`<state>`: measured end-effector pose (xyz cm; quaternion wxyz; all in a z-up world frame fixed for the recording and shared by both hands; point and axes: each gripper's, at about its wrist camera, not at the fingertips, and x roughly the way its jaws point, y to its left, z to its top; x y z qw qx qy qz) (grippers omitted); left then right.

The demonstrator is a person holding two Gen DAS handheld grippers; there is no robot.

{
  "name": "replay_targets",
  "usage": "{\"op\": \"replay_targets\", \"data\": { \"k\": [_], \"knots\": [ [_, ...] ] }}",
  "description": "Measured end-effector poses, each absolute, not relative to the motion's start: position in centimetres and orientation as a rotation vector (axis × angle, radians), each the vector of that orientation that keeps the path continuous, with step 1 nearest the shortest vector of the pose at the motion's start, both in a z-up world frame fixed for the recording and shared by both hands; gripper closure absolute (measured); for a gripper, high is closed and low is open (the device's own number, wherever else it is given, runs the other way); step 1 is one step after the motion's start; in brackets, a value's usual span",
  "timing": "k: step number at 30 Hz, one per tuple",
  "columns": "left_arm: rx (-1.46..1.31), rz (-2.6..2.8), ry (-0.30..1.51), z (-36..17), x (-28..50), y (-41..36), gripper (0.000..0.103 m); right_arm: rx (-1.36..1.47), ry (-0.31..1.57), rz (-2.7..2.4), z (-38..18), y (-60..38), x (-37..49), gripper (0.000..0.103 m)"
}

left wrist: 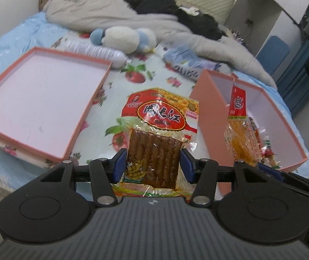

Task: Organize snacks
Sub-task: 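Carry the chili strip pack and clear bag over the deep box with both grippers, then open both grippers over the deep box to drop the packs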

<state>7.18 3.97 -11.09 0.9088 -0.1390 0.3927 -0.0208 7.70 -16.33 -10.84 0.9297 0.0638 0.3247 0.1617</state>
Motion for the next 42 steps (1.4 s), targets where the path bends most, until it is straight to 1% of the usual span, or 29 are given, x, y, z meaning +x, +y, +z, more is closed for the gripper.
{"op": "replay_targets", "data": {
  "k": [10, 21, 26, 33, 42],
  "knots": [
    [-0.319, -0.123, 0.762, -8.1, 5.9, 0.4, 0.045, 0.158, 0.627, 0.231, -8.8, -20.3, 5.4, 0.070],
    [-0.279, -0.251, 0.766, -8.1, 8.1, -6.2, 0.045, 0.192, 0.589, 0.113, -8.1, -25.9, 4.3, 0.070],
    [-0.260, -0.299, 0.771, -8.1, 10.8, -9.3, 0.045, 0.186, 0.556, 0.084, -7.8, -28.1, 5.4, 0.070],
    [-0.240, -0.322, 0.757, -8.5, 16.7, -12.1, 0.045, 0.179, 0.529, 0.092, -7.9, -30.5, 10.0, 0.070],
    [-0.186, -0.341, 0.829, -10.8, 24.0, -15.8, 0.045, 0.217, 0.557, 0.113, -9.9, -32.5, 16.4, 0.070]
  ]
}}
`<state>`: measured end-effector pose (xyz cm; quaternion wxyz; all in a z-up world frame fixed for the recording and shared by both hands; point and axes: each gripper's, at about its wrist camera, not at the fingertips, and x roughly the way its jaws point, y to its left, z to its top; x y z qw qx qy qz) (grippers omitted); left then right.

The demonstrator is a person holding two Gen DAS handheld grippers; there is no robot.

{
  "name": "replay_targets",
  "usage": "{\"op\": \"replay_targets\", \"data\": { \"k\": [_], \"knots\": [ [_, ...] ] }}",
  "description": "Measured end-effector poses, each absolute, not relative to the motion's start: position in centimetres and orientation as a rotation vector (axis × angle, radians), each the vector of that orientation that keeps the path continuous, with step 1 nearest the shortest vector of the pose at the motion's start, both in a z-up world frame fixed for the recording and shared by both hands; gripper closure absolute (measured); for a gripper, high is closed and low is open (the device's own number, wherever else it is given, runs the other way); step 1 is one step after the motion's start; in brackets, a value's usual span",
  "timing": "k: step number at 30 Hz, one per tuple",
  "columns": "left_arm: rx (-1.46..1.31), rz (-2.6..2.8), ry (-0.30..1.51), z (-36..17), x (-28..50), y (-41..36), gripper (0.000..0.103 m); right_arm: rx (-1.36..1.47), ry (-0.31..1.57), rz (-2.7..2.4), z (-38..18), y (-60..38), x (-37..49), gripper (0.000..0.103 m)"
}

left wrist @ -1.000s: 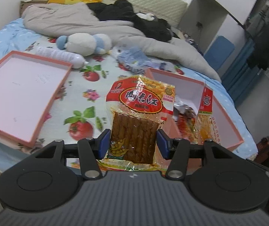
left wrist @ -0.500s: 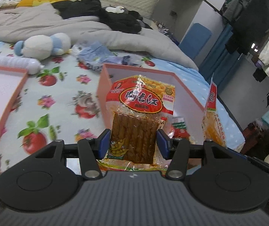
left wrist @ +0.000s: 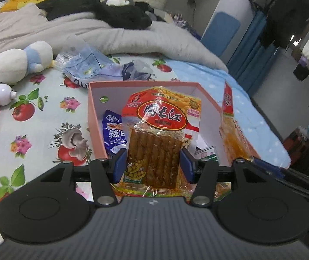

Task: Organize snacks
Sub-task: 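Open both grippers over the deep box to drop the packs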

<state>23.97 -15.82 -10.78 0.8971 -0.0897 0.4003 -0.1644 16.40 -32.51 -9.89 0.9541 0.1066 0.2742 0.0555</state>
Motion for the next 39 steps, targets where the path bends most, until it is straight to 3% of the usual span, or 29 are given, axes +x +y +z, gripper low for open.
{"op": "replay_targets", "data": {
  "k": [16, 19, 20, 21, 39],
  "knots": [
    [-0.214, -0.310, 0.896, -13.3, 31.6, -16.7, 0.044, 0.210, 0.620, 0.114, -12.6, -33.1, 22.8, 0.070],
    [-0.218, -0.306, 0.906, -13.3, 31.8, -16.6, 0.032, 0.220, 0.636, 0.102, -12.7, -33.0, 22.8, 0.062],
    [-0.211, -0.307, 0.899, -13.1, 31.7, -16.5, 0.027, 0.223, 0.635, 0.109, -12.6, -33.0, 22.7, 0.052],
    [-0.201, -0.304, 0.888, -12.8, 31.5, -16.4, 0.025, 0.220, 0.632, 0.114, -12.5, -33.0, 22.5, 0.050],
    [-0.160, -0.309, 0.689, -3.4, 23.0, -12.2, 0.023, 0.216, 0.442, 0.147, -3.3, -31.2, 16.4, 0.050]
  ]
}}
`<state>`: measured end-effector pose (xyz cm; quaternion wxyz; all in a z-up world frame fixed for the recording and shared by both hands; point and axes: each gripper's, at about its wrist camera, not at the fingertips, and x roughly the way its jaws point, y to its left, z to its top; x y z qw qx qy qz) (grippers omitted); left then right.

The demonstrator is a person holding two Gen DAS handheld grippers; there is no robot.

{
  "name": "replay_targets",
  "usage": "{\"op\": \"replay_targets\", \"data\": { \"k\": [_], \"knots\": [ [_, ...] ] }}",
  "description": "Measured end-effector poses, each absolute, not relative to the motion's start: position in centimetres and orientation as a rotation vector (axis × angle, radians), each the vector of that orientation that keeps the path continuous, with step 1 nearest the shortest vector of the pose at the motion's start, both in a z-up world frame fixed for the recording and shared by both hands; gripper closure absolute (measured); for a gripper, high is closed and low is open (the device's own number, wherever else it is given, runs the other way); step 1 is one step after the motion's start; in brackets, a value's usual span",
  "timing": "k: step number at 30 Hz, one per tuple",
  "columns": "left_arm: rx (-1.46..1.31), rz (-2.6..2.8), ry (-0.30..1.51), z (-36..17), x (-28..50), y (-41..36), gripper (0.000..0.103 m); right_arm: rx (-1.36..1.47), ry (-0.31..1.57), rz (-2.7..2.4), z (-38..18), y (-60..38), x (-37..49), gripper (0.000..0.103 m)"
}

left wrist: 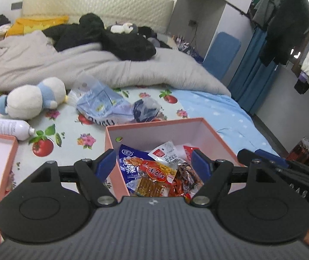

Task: Organize snacks
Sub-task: 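Withdraw both open grippers up from the deep box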

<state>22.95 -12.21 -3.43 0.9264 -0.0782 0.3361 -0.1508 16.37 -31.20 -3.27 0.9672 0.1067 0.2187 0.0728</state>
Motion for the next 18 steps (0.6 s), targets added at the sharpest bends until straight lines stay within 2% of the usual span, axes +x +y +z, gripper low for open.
{"op": "replay_targets", "data": {
  "k": [8, 18],
  "knots": [
    [-0.110, -0.305, 0.621, -0.3, 16.7, -11.4, 0.023, 0.225, 0.399, 0.159, -0.9, -30.4, 12.3, 0.050],
    [-0.107, -0.306, 0.571, 1.0, 10.0, -10.1, 0.023, 0.221, 0.369, 0.131, -0.3, -29.7, 7.2, 0.050]
  ]
}}
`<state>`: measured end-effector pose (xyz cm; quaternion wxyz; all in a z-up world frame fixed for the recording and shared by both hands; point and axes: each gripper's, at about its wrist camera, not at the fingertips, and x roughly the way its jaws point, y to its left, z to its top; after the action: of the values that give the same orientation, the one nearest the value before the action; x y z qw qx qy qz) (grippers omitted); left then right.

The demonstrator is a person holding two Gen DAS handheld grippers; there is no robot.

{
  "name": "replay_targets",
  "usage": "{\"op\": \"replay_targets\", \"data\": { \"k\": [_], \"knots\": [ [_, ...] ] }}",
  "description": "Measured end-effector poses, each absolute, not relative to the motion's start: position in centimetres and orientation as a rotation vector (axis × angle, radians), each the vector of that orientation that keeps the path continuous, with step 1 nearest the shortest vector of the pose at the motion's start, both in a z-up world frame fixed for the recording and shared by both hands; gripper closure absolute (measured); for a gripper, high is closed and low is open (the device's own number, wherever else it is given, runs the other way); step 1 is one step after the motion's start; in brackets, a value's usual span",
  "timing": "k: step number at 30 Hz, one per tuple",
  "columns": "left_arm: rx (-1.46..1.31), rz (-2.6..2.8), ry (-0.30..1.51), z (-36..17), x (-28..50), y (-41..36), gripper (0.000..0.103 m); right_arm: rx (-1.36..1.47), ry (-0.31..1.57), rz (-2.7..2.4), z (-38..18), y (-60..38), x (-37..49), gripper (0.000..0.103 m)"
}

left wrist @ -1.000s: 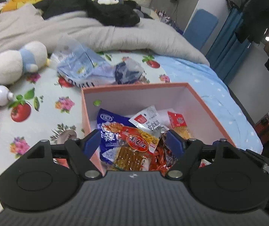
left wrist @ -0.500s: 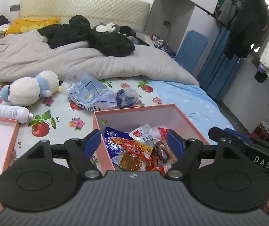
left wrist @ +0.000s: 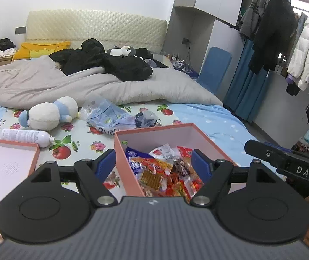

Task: Organize snacks

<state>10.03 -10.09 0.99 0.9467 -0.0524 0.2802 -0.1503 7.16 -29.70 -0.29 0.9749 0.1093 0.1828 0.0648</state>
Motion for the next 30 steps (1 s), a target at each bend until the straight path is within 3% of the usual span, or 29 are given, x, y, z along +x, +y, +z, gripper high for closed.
{"op": "replay_targets", "data": {
  "k": [13, 30],
  "knots": [
    [-0.106, -0.304, 0.574, 0.0, 3.5, -9.3, 0.023, 0.197, 0.457, 0.069, -3.3, -28.9, 1.7, 0.050],
    [-0.062, -0.302, 0.585, -1.3, 2.3, -10.1, 0.023, 0.187, 0.493, 0.033, -5.3, -29.6, 0.3, 0.050]
  ]
}}
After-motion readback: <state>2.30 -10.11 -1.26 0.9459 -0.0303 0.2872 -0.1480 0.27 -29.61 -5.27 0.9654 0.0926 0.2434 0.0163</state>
